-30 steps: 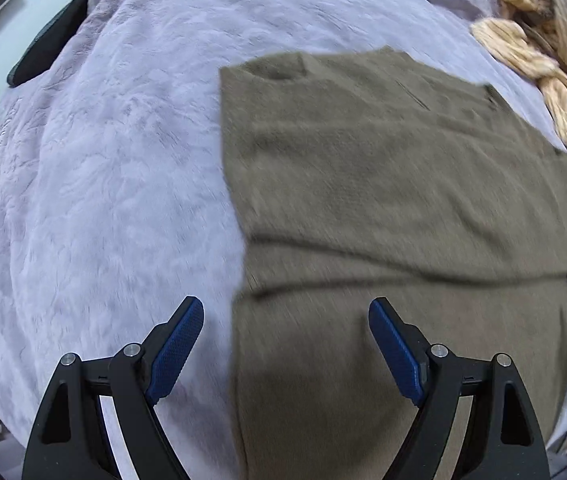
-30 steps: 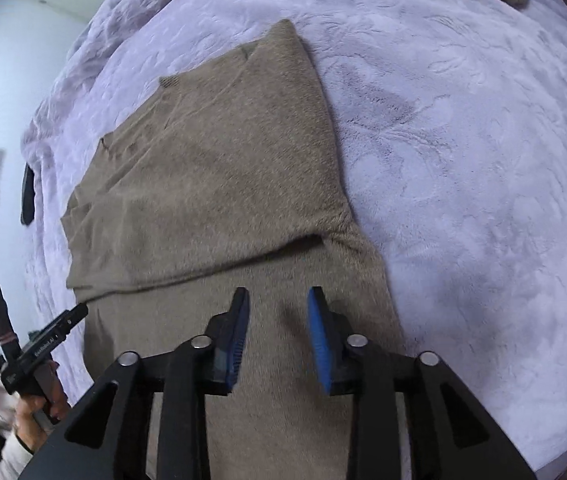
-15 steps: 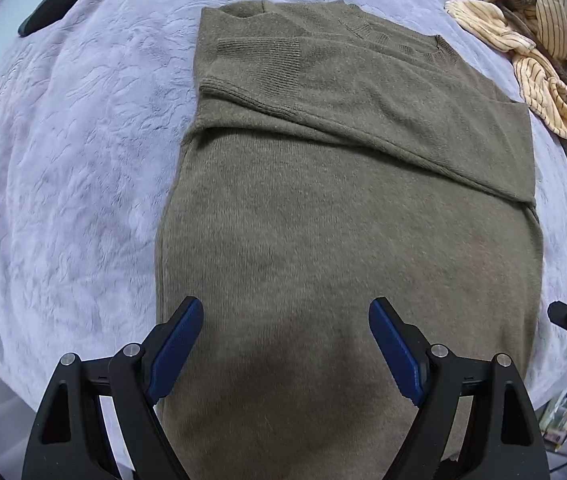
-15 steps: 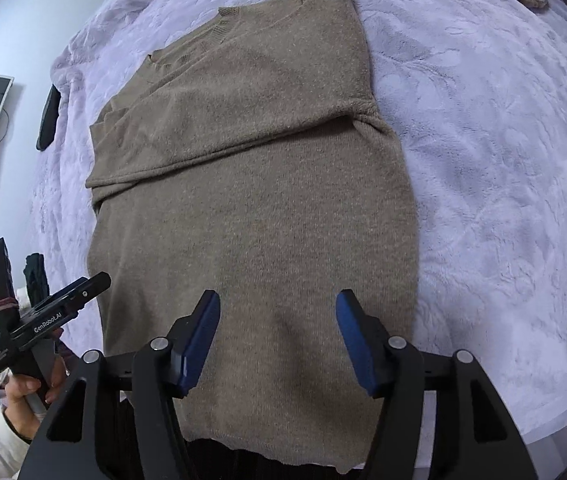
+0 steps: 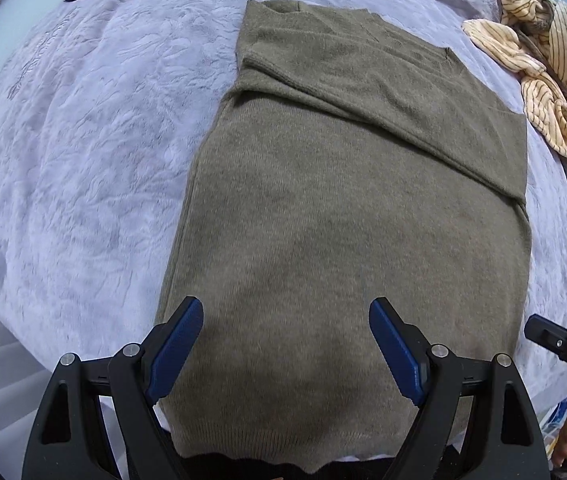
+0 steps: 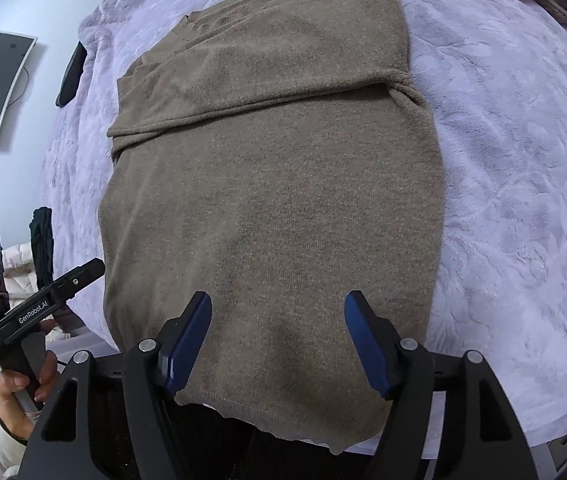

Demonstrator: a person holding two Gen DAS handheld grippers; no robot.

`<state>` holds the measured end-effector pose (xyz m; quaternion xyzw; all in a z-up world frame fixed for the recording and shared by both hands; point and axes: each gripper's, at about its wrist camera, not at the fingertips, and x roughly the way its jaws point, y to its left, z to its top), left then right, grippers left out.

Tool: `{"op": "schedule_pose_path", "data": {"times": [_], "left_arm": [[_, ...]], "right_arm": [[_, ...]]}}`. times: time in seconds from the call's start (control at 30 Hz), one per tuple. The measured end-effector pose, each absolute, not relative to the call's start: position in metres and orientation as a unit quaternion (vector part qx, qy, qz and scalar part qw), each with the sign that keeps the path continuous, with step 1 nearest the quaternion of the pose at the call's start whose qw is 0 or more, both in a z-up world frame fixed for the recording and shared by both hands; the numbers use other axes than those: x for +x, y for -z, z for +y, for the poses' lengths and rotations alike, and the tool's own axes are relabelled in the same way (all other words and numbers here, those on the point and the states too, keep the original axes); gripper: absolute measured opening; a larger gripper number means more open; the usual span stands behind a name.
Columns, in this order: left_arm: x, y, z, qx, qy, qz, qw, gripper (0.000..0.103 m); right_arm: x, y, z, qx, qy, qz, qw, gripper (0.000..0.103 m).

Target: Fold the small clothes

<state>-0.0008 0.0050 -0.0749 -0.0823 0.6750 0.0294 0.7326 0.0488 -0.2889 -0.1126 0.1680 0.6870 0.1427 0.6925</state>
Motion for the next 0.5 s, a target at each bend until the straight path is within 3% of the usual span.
{"op": "schedule_pose_path", "data": {"times": [0.07,0.13,0.5], "left_arm": [[-0.006,0.077,0.002,-0.082,-0.031,0.680,0.727,0.086],[-0.006,0.080,-0.001,-0.086,-0.031,0.684,0.724,0.086],[-0.035,0.085,0.011,-0.077,-0.002,0.688,0.722,0.086]], "right_arm": [[0.046,0.111,-0.286,0.169,-0.145,0.686,0.693,0.073],[0.042,0.112,-0.284,0.170,-0.145,0.686,0.692,0.080],[0.007,0.117,-0.272,0.175,-0.120,0.687,0.695,0.082]]}}
